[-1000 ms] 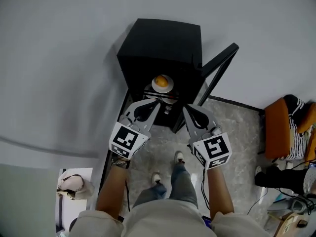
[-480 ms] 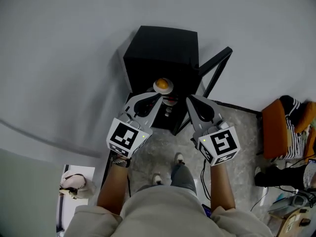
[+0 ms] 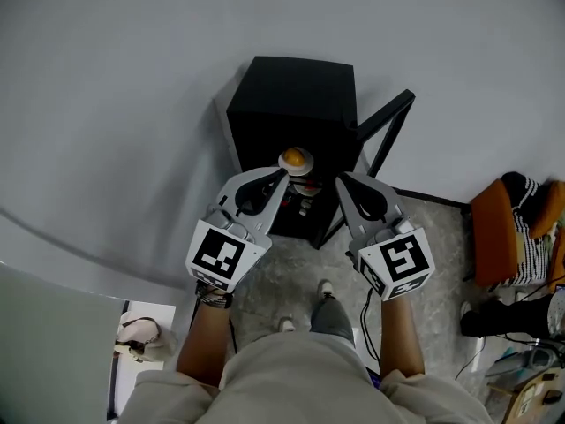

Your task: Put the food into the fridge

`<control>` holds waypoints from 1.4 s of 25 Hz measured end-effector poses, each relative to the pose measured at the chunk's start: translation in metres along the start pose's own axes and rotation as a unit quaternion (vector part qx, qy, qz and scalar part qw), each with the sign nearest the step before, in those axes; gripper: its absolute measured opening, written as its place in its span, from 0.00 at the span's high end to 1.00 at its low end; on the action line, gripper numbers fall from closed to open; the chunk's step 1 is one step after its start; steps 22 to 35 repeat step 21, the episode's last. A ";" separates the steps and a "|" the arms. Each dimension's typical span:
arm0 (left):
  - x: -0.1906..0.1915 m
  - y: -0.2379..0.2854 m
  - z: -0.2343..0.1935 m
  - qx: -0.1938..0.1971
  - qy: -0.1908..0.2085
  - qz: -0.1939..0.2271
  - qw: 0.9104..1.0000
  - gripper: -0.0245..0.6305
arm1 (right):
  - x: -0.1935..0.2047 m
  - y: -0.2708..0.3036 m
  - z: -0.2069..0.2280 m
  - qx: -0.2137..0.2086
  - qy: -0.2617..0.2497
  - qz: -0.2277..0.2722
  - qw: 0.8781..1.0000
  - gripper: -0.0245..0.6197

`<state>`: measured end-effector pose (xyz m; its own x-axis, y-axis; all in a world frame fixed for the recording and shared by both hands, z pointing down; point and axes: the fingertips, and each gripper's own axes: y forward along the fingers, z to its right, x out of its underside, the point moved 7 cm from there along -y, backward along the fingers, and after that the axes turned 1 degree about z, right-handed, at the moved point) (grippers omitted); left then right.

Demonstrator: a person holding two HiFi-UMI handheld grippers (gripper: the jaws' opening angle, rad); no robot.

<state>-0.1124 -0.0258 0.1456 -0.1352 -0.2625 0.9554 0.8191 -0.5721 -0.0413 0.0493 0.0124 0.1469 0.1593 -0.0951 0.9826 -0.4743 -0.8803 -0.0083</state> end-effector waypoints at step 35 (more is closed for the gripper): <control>0.012 0.000 0.002 0.013 -0.001 -0.008 1.000 0.96 | 0.008 0.000 -0.005 0.007 -0.004 -0.017 1.000 0.95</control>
